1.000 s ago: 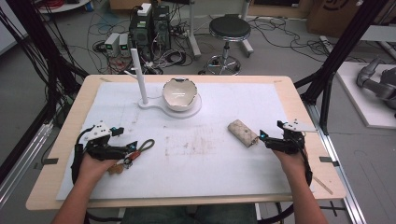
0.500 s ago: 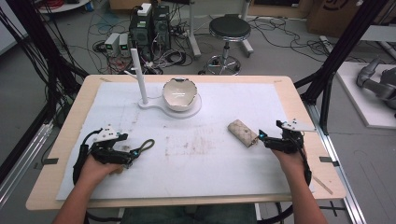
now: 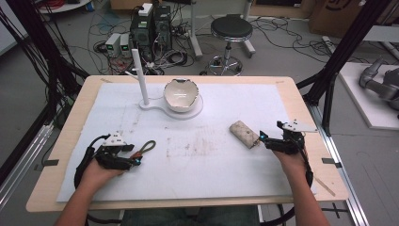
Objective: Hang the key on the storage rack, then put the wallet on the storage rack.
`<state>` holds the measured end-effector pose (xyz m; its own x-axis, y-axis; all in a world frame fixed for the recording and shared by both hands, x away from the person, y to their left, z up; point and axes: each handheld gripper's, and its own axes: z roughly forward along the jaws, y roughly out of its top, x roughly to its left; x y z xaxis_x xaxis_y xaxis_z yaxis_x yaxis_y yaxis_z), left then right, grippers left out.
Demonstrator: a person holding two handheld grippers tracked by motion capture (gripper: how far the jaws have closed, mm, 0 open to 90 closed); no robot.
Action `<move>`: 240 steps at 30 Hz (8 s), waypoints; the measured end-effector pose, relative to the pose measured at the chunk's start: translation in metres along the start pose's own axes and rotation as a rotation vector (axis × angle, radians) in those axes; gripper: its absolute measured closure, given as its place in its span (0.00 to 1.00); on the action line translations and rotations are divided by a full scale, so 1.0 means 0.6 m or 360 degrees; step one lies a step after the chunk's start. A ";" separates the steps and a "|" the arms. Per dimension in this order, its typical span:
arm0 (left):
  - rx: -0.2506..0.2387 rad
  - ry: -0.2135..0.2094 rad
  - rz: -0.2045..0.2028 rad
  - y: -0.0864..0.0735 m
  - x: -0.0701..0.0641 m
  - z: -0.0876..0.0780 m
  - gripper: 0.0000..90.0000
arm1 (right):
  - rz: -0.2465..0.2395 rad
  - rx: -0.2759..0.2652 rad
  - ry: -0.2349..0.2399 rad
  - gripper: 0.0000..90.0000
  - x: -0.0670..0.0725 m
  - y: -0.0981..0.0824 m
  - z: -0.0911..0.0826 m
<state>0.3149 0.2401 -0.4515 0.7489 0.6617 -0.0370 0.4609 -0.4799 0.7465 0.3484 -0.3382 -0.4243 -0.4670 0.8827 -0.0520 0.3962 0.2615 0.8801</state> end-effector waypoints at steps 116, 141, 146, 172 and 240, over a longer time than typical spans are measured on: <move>-0.0515 0.0676 0.0074 0.250 0.108 -0.112 0.77 | 0.0011 0.0032 -0.0032 0.17 0.001 -0.004 -0.003; -0.0385 0.0710 -0.0007 0.233 0.130 -0.077 0.59 | 0.0013 0.0047 -0.0023 0.17 0.002 -0.005 -0.001; -0.0426 0.0639 -0.0032 0.235 0.121 -0.082 0.55 | 0.0015 0.0045 -0.0023 0.17 0.003 -0.004 -0.002; -0.0460 0.0349 0.0023 0.185 0.037 -0.082 0.29 | 0.0013 0.0040 -0.0013 0.17 0.002 -0.004 -0.002; -0.0364 0.0148 -0.0058 0.040 0.026 -0.013 0.17 | -0.0130 0.0169 0.0066 0.17 0.048 0.007 0.033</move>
<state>0.3341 0.2432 -0.4290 0.6819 0.7313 -0.0131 0.3588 -0.3188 0.8773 0.3521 -0.3039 -0.4315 -0.5323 0.8406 -0.0999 0.4363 0.3735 0.8186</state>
